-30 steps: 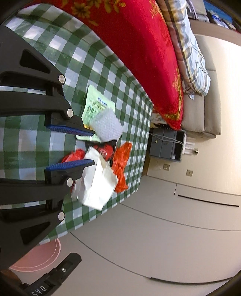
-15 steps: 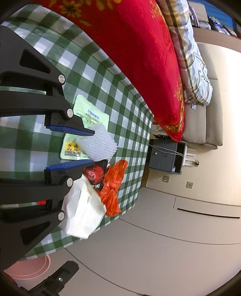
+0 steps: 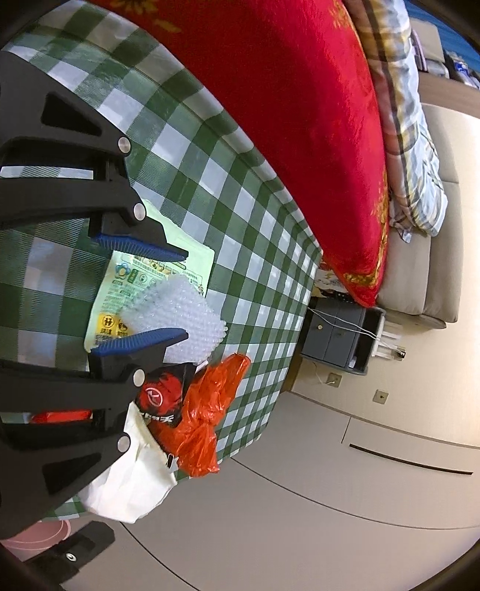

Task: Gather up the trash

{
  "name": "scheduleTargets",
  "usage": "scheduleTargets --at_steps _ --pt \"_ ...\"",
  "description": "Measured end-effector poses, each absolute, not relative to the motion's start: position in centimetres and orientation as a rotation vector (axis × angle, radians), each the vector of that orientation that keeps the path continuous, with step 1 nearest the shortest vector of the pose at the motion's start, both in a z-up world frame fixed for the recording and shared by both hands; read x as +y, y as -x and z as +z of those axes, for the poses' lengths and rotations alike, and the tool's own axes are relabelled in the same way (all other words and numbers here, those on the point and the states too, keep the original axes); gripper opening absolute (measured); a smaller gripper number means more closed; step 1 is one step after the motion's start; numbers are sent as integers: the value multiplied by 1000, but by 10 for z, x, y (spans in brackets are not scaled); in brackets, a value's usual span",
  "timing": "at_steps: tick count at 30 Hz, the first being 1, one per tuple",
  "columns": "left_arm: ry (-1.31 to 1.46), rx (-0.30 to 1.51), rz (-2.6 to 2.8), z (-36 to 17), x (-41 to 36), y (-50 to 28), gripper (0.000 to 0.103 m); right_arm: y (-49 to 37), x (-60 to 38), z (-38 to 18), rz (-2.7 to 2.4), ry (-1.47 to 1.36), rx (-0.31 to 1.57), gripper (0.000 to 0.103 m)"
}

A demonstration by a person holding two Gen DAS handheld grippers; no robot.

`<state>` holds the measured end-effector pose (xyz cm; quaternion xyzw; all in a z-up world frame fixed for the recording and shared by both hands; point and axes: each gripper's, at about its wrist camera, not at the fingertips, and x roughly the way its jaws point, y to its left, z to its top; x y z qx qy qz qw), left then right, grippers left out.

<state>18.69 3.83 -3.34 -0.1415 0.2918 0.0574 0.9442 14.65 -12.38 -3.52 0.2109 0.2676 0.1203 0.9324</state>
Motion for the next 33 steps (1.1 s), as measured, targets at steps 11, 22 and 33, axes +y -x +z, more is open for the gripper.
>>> scheduleTargets --at_steps 11,22,33 --pt "335 673 104 -48 44 -212 41 -158 -116 -45 264 -419 576 31" --pt "278 678 57 -38 32 -208 9 -152 -103 -39 328 -390 576 11" --pt "239 632 84 -8 36 -174 7 -128 -95 -20 386 -355 559 6"
